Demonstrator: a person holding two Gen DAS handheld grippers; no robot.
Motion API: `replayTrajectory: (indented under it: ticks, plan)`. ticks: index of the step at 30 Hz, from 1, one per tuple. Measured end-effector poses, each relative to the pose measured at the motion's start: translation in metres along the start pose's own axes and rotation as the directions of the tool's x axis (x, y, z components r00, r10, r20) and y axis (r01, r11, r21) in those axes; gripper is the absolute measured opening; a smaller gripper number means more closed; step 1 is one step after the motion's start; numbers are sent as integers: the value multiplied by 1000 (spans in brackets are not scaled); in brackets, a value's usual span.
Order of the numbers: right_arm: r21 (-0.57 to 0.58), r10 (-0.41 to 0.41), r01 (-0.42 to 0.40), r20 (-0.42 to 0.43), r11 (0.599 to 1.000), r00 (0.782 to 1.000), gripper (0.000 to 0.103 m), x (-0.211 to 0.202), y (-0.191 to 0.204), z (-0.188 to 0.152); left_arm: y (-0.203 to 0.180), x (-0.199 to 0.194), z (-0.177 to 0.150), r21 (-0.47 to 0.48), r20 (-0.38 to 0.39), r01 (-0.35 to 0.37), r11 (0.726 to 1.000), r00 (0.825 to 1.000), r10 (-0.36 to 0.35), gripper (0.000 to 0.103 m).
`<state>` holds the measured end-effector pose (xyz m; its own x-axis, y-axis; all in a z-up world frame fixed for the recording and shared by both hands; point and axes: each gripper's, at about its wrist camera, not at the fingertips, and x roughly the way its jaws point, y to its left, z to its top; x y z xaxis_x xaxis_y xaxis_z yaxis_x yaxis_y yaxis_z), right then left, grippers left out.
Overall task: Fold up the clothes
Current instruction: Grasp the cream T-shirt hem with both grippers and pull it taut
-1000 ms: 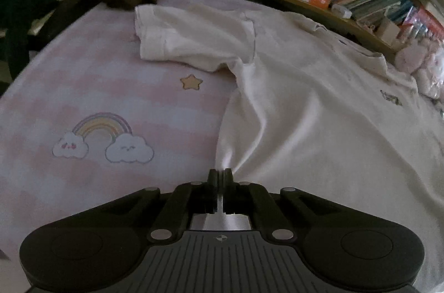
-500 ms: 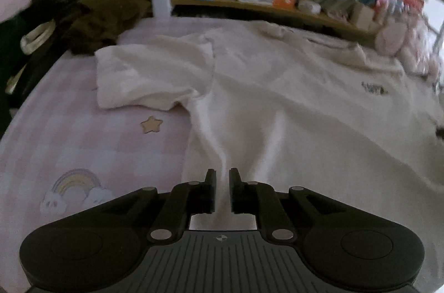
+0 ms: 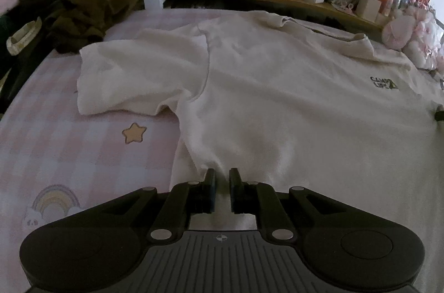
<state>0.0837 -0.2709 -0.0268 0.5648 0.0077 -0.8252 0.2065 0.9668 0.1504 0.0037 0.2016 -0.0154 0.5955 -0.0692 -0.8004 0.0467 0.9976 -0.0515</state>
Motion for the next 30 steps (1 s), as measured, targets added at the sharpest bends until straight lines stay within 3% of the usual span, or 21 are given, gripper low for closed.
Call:
replayTrajectory:
  ticks: [4, 8, 14, 16, 18, 20, 21, 26, 30]
  plan:
    - [-3, -1, 1, -6, 1000, 1000, 9, -2, 1, 2, 7, -1, 7, -23, 6, 12, 1000, 1000, -12, 14]
    - [-45, 12, -12, 2, 999, 1000, 21, -18, 3, -7, 26, 3, 15, -125, 20, 39, 991, 999, -37, 34]
    - [-123, -2, 8, 53, 992, 999, 26, -46, 16, -28, 49, 19, 32, -261, 53, 48, 964, 998, -35, 33]
    - [-140, -7, 16, 64, 990, 998, 32, -52, 21, -33, 53, 25, 38, -282, 59, 56, 958, 997, -41, 32]
    - [-168, -14, 27, 77, 985, 997, 33, -58, 27, -36, 55, 32, 42, -296, 54, 57, 954, 998, -43, 23]
    - [-199, -15, 33, 90, 979, 996, 34, -63, 35, -38, 56, 36, 43, -288, 58, 75, 955, 996, -61, 9]
    - [-211, -13, 33, 97, 977, 995, 34, -66, 38, -39, 57, 37, 44, -281, 57, 81, 956, 996, -68, 8]
    - [-242, -7, 35, 117, 970, 993, 38, -77, 50, -42, 63, 38, 45, -255, 53, 81, 964, 996, -70, 10]
    - [-253, -5, 36, 122, 967, 992, 40, -82, 55, -43, 54, 26, 48, -123, 56, 79, 989, 996, -72, 15]
